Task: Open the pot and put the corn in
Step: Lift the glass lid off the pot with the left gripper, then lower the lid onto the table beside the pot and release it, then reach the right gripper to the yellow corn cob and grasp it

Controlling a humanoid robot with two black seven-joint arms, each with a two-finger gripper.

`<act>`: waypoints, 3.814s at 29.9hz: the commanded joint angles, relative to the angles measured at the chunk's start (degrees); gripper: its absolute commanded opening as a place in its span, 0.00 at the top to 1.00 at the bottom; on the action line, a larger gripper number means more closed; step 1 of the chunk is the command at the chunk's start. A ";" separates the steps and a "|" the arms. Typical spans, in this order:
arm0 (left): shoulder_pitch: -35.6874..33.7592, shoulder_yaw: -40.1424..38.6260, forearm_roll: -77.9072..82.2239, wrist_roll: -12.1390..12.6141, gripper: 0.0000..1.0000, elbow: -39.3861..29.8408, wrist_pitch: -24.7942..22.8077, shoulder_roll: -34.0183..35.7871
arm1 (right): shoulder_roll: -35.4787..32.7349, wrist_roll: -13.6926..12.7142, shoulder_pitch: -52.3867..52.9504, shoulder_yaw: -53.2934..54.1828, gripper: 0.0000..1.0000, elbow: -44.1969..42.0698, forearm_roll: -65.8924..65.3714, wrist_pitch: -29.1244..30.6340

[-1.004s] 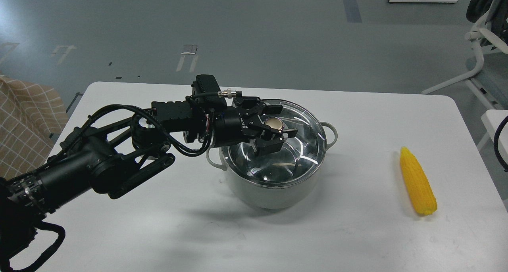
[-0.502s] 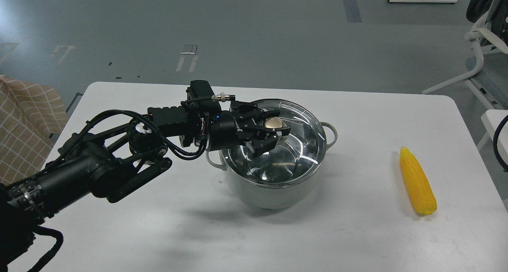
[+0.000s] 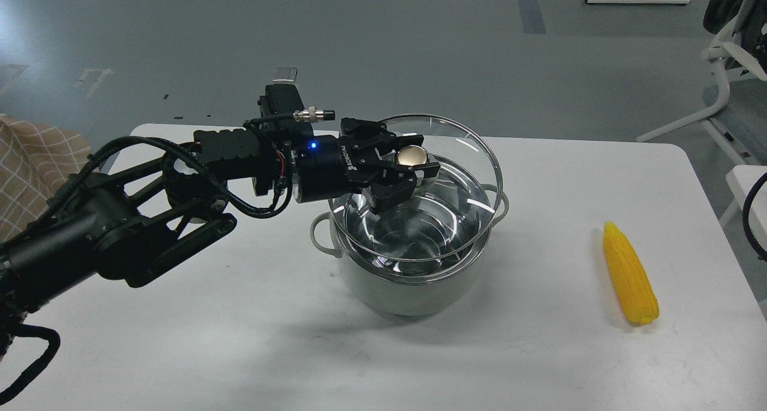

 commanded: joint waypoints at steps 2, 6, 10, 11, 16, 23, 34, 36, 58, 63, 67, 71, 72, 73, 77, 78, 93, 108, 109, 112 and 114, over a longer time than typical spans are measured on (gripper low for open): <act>0.81 -3.60 -3.90 -0.49 0.63 0.43 0.32 8.65 | -0.23 0.00 -0.17 -0.05 0.00 0.04 0.00 -0.01; 1.25 -3.17 -10.68 -0.49 0.63 3.41 0.84 14.64 | -0.40 0.00 -0.35 -0.05 0.00 -0.14 0.00 -0.01; 5.64 -2.91 -13.33 -0.66 0.63 12.10 4.44 19.12 | -0.14 0.00 -0.35 -0.05 0.00 -0.14 0.00 0.08; 6.17 -2.82 -13.41 -0.66 0.63 13.17 5.06 19.57 | -0.14 0.00 -0.35 -0.05 0.00 -0.14 0.00 0.08; 12.40 -2.99 -13.59 -1.19 0.63 21.33 10.50 20.54 | -0.23 0.00 -0.35 -0.05 0.00 -0.31 0.00 0.17; 19.62 -2.82 -17.98 -2.42 0.62 28.82 16.22 19.58 | -0.32 0.00 -0.44 -0.05 0.00 -0.23 0.00 0.17; 20.68 -1.85 -19.30 -3.18 0.62 38.49 16.75 10.97 | -0.40 0.00 -0.88 -0.05 0.00 -0.05 0.00 0.08; 20.77 -1.76 -19.39 -3.18 0.61 38.75 17.10 10.35 | -0.49 0.00 -0.88 -0.05 0.00 -0.05 0.00 0.08; 20.33 1.67 -26.41 -3.18 0.25 39.46 19.56 10.78 | -4.17 -0.44 -4.12 -2.68 0.00 0.21 -1.23 1.04; 9.20 1.48 -50.28 -3.18 0.14 39.28 19.22 11.31 | -17.26 0.26 -8.61 -14.80 0.00 5.47 -7.28 1.75; 1.72 0.88 -60.22 -3.18 0.15 39.55 15.11 11.14 | -20.08 0.26 -10.01 -15.52 0.00 7.76 -13.15 2.36; -4.61 -0.09 -75.67 -3.18 0.15 39.46 8.42 10.61 | -25.96 1.31 -15.01 -15.96 0.00 11.89 -27.29 5.34; -5.59 -0.18 -78.69 -3.18 0.14 39.37 7.53 10.52 | -26.68 2.01 -16.07 -16.22 0.00 12.86 -29.60 5.88; -7.08 -0.27 -84.81 -3.18 0.14 39.02 5.35 10.43 | -27.90 3.32 -18.26 -17.27 0.00 14.70 -33.97 6.23; -10.08 -0.97 -103.04 -3.18 0.06 38.84 -3.36 10.17 | -29.15 4.57 -21.53 -22.37 0.00 18.75 -46.39 6.23; -10.34 -1.23 -105.33 -3.18 0.05 38.76 -4.68 9.82 | -28.88 4.57 -21.62 -23.33 0.00 18.93 -48.15 6.23; -9.38 -10.20 -113.26 -3.18 0.02 38.23 -14.36 2.17 | -18.61 4.39 -22.76 -39.68 0.04 18.14 -68.12 6.15; -9.38 -11.34 -113.96 -3.18 0.02 38.23 -14.98 0.50 | -15.35 3.95 -24.35 -40.04 0.91 13.93 -72.60 5.18; -9.38 -11.34 -113.96 -3.18 0.02 38.23 -14.98 0.50 | -15.26 3.95 -24.26 -39.95 0.92 13.92 -72.60 4.92; -9.38 -11.43 -113.96 -3.18 0.02 38.23 -14.80 0.59 | -15.17 3.95 -24.08 -39.08 0.96 14.54 -72.07 3.16; -9.47 -11.52 -113.96 -3.18 0.02 38.23 -14.80 0.76 | -15.17 3.95 -23.47 -38.02 1.00 15.15 -71.90 1.93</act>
